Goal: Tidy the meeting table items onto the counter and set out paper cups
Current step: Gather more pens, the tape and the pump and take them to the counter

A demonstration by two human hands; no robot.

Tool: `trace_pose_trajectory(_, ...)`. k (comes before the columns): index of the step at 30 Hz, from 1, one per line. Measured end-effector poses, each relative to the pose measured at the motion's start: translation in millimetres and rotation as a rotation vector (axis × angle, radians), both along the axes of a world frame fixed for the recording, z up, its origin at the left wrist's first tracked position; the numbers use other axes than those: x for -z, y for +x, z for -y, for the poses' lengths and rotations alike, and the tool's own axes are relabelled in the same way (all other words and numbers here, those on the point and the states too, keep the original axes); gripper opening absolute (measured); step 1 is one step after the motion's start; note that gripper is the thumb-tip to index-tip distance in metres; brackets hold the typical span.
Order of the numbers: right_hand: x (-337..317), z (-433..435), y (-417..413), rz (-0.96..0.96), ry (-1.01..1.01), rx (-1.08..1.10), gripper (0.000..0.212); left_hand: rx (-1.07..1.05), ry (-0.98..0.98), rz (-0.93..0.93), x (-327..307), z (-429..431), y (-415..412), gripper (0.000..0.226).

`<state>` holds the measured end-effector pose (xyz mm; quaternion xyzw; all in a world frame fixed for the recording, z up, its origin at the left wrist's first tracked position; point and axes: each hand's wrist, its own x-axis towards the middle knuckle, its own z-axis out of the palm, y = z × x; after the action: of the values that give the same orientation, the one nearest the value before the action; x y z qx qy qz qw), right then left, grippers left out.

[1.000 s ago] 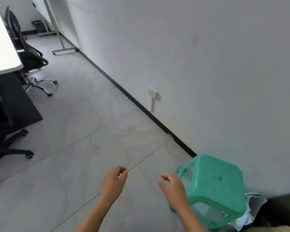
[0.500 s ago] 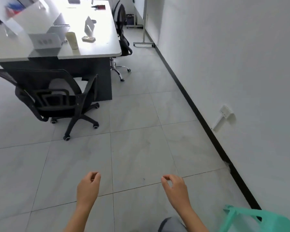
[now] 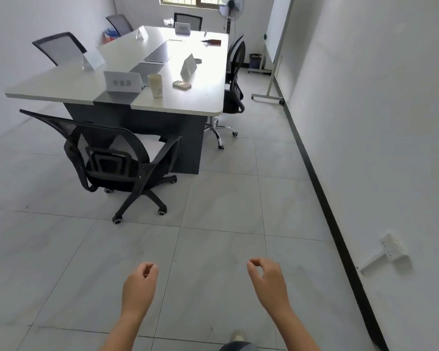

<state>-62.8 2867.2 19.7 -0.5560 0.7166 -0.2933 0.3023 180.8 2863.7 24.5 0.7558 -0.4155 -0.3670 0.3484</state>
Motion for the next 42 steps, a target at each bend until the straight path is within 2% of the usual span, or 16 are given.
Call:
trace_pose_trajectory(5, -10, 65, -61, 0.035, -0.052, 0.061, 0.018, 0.131, 0.017, -0.010, 0, 50, -91, 0.014)
trace_pose_trajectory(8, -1, 87, -73, 0.057, 0.009, 0.024, 0.013, 0.166, 0.033, 0.029, -1, 67, -113, 0.020)
trace_pose_trajectory(14, 15, 146, -78, 0.056, 0.084, -0.052, 0.019, -0.084, 0.095, 0.017, 10, 108, -93, 0.019)
trace_pose_trajectory(20, 23, 233, -66, 0.010, 0.097, -0.122, 0.019, -0.180, 0.128, -0.022, 25, 186, -75, 0.011)
trace_pose_trajectory(28, 6, 370, -27, 0.039, 0.101, -0.139, 0.008, -0.106, 0.020, -0.038, 2, 345, -43, 0.009)
trace_pose_trajectory(30, 4, 388, -17, 0.044, 0.117, -0.174, 0.013, -0.081, 0.023, -0.040, 0, 375, -40, 0.009)
trace_pose_trajectory(34, 14, 410, -24, 0.028, 0.185, -0.148, 0.034, -0.042, 0.065, -0.057, 11, 415, -53, 0.010)
trace_pose_trajectory(37, 20, 439, -41, 0.038, 0.216, -0.081, 0.037, 0.007, 0.135, -0.078, 23, 437, -74, 0.013)
trace_pose_trajectory(42, 30, 513, -68, 0.044, 0.202, -0.091, 0.012, 0.042, 0.163, -0.065, 28, 498, -101, 0.018)
